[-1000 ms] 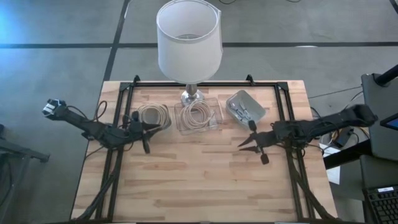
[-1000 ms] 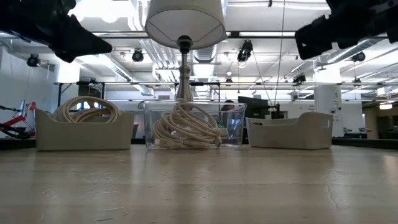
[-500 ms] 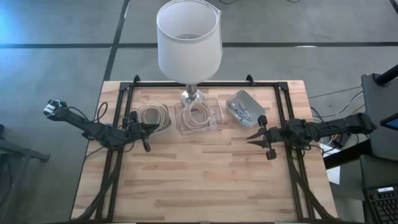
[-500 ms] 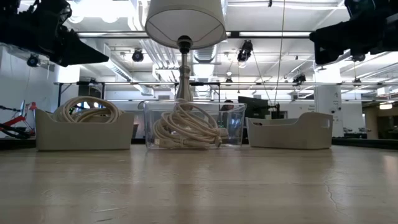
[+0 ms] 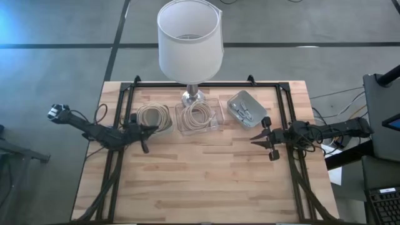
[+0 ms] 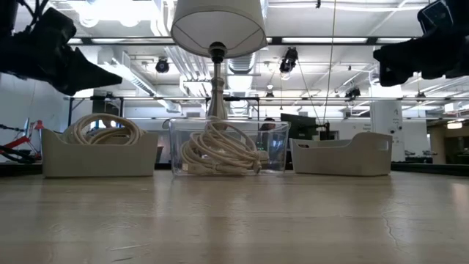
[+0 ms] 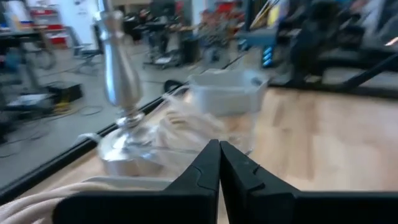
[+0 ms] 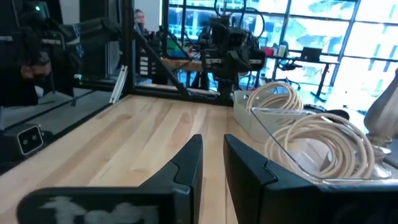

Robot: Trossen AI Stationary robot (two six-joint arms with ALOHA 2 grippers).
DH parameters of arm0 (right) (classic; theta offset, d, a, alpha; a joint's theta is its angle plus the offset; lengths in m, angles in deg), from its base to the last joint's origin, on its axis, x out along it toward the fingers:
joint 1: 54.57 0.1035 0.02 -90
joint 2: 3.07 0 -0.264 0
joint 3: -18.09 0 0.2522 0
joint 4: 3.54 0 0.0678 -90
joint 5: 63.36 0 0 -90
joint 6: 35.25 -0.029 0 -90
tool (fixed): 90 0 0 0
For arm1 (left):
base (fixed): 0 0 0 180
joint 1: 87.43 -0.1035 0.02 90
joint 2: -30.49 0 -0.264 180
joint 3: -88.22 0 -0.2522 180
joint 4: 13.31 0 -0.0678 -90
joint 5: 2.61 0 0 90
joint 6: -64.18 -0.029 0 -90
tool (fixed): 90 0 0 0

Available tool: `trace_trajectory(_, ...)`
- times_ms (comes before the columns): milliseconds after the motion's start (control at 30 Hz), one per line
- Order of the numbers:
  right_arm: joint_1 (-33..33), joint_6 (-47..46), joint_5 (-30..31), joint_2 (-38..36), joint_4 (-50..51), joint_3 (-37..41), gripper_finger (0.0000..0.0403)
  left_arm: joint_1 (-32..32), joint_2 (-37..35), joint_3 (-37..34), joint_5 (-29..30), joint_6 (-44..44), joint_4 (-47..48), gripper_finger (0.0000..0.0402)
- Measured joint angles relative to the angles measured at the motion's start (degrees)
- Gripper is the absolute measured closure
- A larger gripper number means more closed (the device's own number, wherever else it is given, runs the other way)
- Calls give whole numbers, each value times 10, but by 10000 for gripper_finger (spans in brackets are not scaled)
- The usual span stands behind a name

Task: Pick & Place USB Port
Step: Return to Home Position

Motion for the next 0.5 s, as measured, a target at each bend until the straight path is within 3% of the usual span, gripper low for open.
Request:
trace_trajectory(167,0,4,0,-6,12,0,346,0,-29,-30,-64,-9,-32,398)
trace_trajectory(500,0,-10,0,-5,12,0,346,0,-74,-30,-116,-65,-20,392)
